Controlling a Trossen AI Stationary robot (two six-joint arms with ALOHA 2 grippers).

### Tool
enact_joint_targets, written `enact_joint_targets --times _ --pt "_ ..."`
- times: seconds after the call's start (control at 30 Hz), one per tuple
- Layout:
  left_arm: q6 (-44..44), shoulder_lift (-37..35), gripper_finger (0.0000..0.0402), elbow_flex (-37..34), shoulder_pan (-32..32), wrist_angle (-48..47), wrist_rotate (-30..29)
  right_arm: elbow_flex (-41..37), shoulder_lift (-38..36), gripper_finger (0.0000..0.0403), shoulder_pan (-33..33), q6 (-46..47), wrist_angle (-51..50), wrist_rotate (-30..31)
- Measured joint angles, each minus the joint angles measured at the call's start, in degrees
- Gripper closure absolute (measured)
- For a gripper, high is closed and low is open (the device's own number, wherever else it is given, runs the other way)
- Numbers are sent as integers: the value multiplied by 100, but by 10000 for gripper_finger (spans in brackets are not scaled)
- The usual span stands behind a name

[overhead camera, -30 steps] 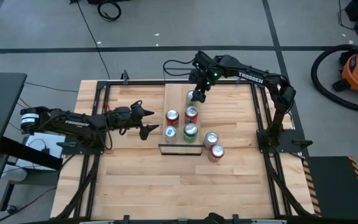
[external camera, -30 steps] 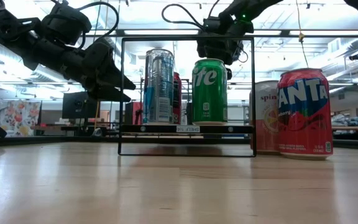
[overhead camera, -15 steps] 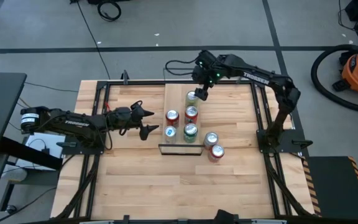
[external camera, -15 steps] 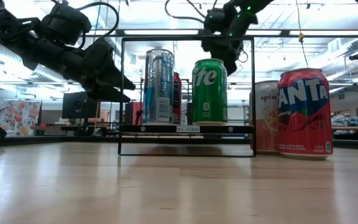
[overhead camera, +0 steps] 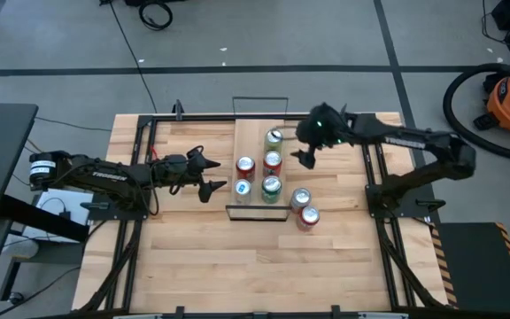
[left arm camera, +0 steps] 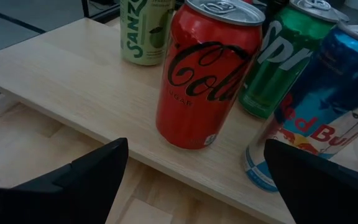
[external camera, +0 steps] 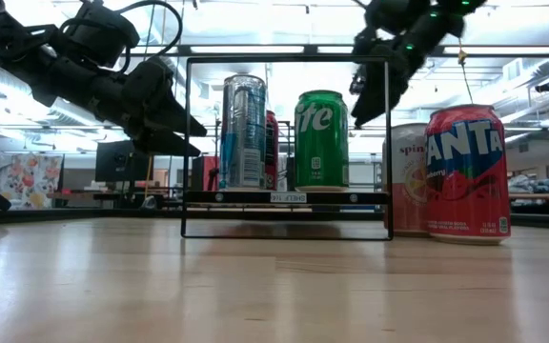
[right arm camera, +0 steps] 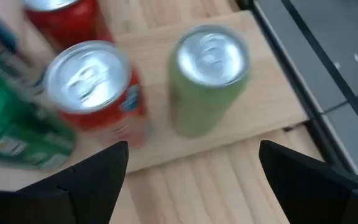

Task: Place canned beverage on shelf
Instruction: Put the orange soda can on the shelf

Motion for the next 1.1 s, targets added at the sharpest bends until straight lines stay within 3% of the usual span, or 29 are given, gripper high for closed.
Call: enact_joint_targets --times 0.37,0.57,0.77,1.1 --pt "-458 0 13 0 0 4 -1 -1771 -1193 30 662 56 1489 319" --pt "-527 0 13 0 0 4 -1 -2266 -1665 30 1018 -185 1749 -42" --pt "-591 0 13 0 0 4 -1 -2481 -1791 30 1586 -106 2124 -713" --pt "-595 0 13 0 0 2 -1 -3252 -1787 30 2285 127 3062 -431"
